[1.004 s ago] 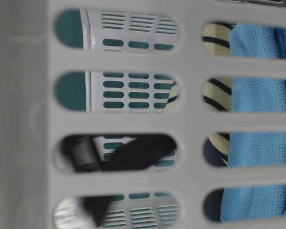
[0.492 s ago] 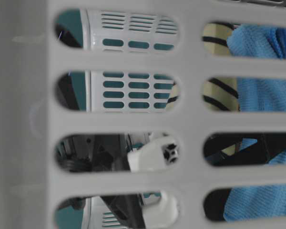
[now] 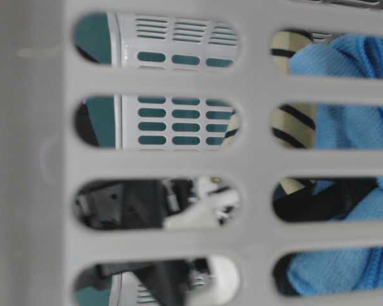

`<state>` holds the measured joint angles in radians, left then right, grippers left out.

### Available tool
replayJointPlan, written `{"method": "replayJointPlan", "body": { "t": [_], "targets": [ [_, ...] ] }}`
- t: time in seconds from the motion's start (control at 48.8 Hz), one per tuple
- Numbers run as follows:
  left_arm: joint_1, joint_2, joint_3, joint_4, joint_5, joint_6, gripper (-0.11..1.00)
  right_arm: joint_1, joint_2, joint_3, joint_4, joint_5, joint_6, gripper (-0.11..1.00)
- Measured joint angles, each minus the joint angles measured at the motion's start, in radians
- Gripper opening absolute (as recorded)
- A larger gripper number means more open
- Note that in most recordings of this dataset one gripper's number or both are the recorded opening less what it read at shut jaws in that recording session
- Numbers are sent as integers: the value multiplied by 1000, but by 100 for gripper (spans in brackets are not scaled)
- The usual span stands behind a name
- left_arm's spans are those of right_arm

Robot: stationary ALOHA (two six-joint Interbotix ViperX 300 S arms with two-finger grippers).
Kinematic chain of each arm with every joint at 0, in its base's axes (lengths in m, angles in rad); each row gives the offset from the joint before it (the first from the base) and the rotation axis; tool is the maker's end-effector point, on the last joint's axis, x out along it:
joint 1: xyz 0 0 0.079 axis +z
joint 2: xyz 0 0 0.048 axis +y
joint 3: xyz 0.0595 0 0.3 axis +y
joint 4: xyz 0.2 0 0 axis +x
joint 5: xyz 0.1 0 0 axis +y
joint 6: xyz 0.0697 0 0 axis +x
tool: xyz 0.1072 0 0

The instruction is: Pick up the blue cloth from the shopping basket with the left arm.

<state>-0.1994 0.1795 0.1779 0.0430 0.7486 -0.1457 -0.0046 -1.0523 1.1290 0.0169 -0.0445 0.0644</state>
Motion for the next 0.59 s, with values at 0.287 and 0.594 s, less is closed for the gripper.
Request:
{"method": "replayJointPlan", "body": {
  "t": [0.287,0.594],
  "targets": [
    [2,-91,-164,0,129,2,13,0,-12,6,2,-3,0,72],
    [11,-109,-535,0,537,2,13,0,-14,8,0,-3,2,72]
  ]
}}
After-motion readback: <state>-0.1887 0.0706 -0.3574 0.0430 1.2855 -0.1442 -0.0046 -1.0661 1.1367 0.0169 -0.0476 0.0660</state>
